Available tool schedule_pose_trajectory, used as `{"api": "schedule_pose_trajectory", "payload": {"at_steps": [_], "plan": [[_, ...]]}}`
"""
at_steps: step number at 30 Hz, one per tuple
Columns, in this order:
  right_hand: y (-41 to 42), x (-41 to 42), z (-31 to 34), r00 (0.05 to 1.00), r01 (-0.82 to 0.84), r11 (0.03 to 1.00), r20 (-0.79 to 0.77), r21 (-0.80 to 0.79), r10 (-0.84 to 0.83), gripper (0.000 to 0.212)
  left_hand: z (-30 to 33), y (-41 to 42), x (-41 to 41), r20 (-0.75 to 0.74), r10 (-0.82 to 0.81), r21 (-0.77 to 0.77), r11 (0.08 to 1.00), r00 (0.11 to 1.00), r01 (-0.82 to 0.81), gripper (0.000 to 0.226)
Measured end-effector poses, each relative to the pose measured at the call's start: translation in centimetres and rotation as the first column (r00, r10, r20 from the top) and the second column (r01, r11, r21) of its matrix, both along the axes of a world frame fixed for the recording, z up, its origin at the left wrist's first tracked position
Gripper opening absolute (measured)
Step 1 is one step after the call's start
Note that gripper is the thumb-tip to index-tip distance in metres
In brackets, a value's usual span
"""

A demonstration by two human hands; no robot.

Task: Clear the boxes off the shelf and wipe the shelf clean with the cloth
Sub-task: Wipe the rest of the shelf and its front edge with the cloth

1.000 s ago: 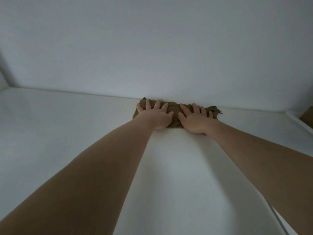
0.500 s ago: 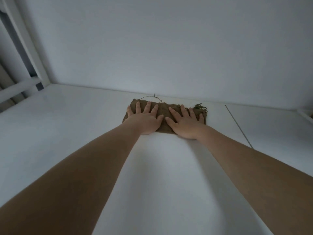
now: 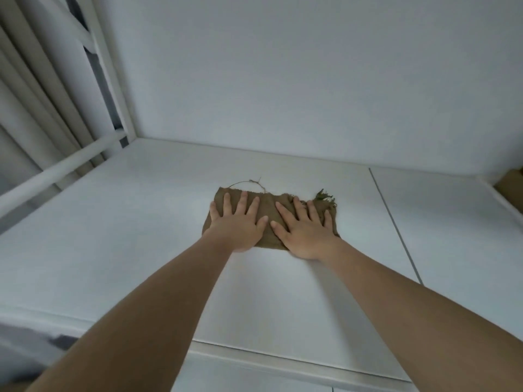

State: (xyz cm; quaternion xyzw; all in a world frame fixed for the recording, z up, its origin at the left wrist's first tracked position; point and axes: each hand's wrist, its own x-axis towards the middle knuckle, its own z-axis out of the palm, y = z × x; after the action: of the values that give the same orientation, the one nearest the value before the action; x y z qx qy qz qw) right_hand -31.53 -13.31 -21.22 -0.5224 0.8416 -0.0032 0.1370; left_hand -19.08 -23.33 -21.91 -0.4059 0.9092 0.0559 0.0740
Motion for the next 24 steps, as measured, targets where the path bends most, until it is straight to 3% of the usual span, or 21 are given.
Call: {"api": "schedule_pose_trajectory", "payload": {"at_steps": [10, 24], "plan": [[3.8, 4.2, -0.1, 1.000, -0.010, 1.000, 0.000, 0.006, 0.010, 0.061, 0.4, 3.9, 4.3, -0.005, 0.013, 0.056, 0.998, 1.000, -0.013, 0.061], [6.6, 15.5, -0.1, 0.996, 0.087, 0.995, 0.018, 0.040, -0.088, 0.063, 0.9, 5.3, 14.7, 0.000, -0.156, 0.096, 0.983, 0.988, 0.155, 0.060]]}}
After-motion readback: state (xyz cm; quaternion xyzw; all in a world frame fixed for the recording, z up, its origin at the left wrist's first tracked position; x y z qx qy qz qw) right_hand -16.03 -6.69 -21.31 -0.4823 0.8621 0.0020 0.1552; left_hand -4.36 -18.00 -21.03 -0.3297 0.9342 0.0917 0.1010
